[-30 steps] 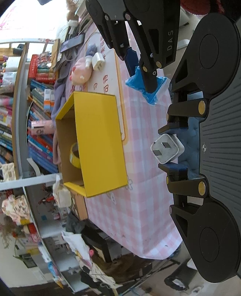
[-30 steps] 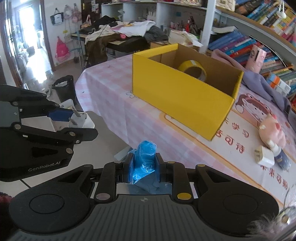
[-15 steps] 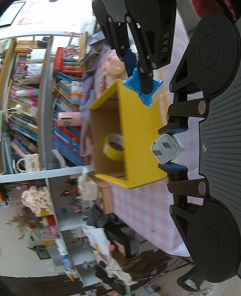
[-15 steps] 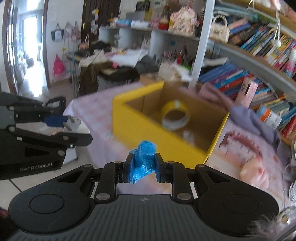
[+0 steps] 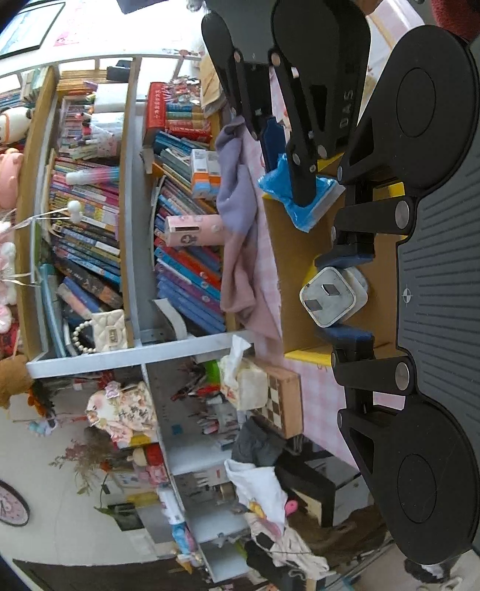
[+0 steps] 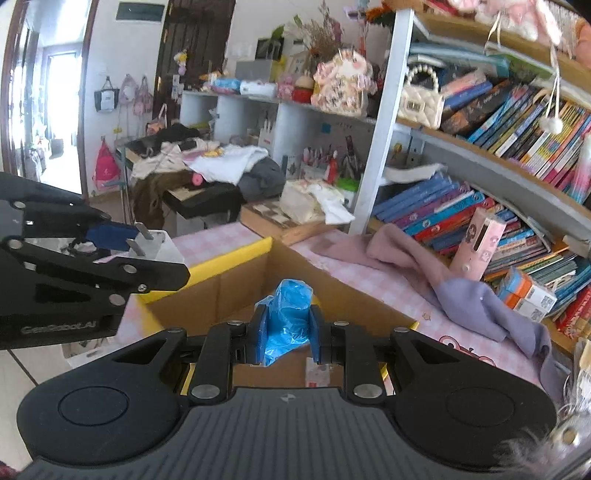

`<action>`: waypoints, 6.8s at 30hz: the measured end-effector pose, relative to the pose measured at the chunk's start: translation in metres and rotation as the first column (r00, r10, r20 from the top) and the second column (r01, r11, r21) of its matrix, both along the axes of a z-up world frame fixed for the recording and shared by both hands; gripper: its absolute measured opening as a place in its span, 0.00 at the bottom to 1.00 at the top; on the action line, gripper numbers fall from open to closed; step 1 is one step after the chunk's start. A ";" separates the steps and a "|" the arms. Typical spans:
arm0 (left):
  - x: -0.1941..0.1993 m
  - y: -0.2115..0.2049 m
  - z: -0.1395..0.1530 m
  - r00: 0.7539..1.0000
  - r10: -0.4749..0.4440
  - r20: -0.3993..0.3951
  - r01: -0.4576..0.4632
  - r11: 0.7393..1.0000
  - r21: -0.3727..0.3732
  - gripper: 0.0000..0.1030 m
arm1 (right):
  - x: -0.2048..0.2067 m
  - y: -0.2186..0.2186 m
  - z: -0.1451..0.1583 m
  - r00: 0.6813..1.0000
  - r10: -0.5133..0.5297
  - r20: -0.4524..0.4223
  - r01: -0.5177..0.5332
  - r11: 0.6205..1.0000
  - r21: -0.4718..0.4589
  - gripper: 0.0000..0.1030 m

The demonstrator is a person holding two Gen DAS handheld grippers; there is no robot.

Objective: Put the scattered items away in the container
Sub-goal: 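Lift the blue packet and white charger with both grippers and carry them over the box, then lower both grippers into the yellow box with the held items, then open both grippers to drop the charger and blue packet into the box, then move both grippers out of the box toward the plush toy and bottle, then grasp the white spray bottle with the right gripper while the left gripper grasps the white charger block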

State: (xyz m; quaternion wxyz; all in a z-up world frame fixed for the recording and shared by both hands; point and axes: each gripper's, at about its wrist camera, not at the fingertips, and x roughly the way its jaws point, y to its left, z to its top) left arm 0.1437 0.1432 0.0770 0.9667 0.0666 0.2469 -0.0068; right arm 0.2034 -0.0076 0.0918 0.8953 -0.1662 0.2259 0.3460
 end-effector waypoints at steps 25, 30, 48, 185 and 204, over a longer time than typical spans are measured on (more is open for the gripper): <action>0.129 -0.012 -0.087 0.916 -0.033 -0.400 0.029 0.999 -0.017 0.29 | 0.138 0.053 -0.101 0.972 0.116 -0.206 -0.192 0.896 -0.401 0.20; 0.131 -0.013 -0.090 0.908 -0.036 -0.417 0.030 0.999 -0.022 0.29 | 0.144 0.051 -0.109 0.966 0.104 -0.238 -0.195 0.895 -0.402 0.21; 0.108 -0.007 -0.065 0.966 0.001 -0.259 0.004 1.000 0.016 0.62 | 0.129 0.036 -0.077 0.981 0.036 -0.193 -0.090 0.956 -0.280 0.35; 0.042 -0.250 -0.109 0.926 -0.143 -0.349 0.105 0.986 -0.126 1.00 | 0.026 -0.268 -0.105 0.901 -0.354 -0.252 0.311 0.930 -0.194 0.74; 0.092 -0.286 -0.142 0.920 -0.103 -0.379 0.109 0.994 -0.006 0.88 | 0.104 -0.232 -0.135 0.959 -0.006 -0.282 -0.099 0.930 -0.355 0.49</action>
